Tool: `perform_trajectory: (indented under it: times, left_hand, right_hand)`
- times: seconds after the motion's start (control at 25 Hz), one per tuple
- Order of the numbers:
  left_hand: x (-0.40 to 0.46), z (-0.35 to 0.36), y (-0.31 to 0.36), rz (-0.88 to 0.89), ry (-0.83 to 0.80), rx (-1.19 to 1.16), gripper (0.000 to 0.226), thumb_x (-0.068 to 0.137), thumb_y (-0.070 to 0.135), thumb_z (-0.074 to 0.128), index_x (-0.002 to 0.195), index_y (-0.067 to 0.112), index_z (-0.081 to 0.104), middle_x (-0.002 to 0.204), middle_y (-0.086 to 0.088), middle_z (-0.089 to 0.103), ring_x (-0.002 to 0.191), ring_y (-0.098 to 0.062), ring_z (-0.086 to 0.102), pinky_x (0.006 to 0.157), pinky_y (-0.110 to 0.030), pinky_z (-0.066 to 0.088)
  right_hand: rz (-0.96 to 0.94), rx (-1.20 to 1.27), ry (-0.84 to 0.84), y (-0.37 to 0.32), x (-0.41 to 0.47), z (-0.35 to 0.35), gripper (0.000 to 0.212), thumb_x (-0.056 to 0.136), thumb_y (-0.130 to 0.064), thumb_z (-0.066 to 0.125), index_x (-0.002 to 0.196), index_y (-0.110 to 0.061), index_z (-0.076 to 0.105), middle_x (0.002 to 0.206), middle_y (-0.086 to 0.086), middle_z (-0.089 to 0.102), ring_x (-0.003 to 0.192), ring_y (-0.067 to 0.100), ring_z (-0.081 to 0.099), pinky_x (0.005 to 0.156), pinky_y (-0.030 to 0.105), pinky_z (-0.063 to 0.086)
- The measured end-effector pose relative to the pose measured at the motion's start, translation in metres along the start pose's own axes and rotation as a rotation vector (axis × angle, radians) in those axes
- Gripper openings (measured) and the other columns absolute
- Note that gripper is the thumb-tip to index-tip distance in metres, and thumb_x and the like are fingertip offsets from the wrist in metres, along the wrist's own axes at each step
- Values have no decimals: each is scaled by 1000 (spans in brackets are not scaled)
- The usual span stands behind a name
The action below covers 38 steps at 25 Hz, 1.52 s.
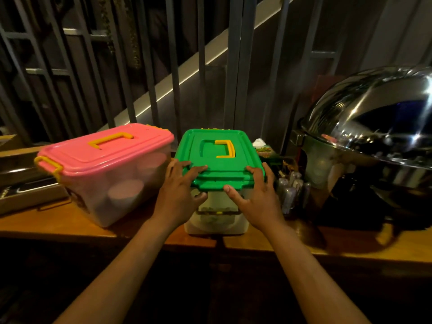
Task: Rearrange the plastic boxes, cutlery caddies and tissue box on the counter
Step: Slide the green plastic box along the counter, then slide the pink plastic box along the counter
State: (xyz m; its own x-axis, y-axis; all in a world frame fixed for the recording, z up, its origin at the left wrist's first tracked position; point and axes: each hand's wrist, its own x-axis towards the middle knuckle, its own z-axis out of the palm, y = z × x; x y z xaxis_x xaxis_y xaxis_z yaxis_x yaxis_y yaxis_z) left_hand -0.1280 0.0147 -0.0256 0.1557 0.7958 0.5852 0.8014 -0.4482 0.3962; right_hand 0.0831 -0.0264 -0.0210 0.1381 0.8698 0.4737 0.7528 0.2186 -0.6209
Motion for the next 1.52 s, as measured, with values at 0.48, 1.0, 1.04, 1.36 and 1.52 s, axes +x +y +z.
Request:
perform_trajectory:
  times: [0.48, 1.0, 1.04, 1.36, 1.52]
  left_hand:
    - [-15, -111, -98, 78, 90, 21, 37, 85, 27, 68, 121, 23, 62, 127, -9, 59, 119, -27, 50, 98, -37, 38]
    - [-2, -192, -271, -308, -6, 123, 49, 94, 60, 31, 130, 37, 55, 150, -5, 41, 140, -26, 29, 110, -50, 30]
    - [3, -193, -279, -341, 18, 135, 51, 94, 61, 27, 129, 36, 56, 148, -6, 43, 139, -27, 31, 110, -50, 31]
    - [48, -182, -285, -593, 82, -162, 44, 95, 37, 49, 138, 26, 50, 131, -3, 53, 111, -25, 57, 83, -40, 52]
    - [37, -156, -262, -635, 84, -65, 46, 96, 44, 40, 139, 28, 47, 144, -13, 33, 114, -36, 53, 92, -47, 50]
  right_hand:
    - [-205, -183, 378, -121, -4, 71, 41, 72, -40, 60, 110, -25, 67, 134, 6, 54, 130, 31, 42, 107, 52, 32]
    - [-339, -91, -144, -255, 25, 256, 61, 76, -72, 50, 128, -40, 50, 147, -6, 43, 140, 25, 27, 110, 53, 28]
    - [-341, -100, -97, -254, 27, 262, 59, 76, -73, 49, 125, -40, 53, 144, -6, 46, 139, 26, 29, 108, 55, 29]
    - [-473, -87, -50, -224, 41, 254, 46, 80, -66, 52, 117, -40, 59, 136, -7, 56, 136, 29, 38, 101, 58, 35]
    - [-492, 162, -128, -185, 58, 227, 43, 74, -56, 67, 111, -34, 61, 133, -8, 57, 138, 19, 35, 112, 49, 31]
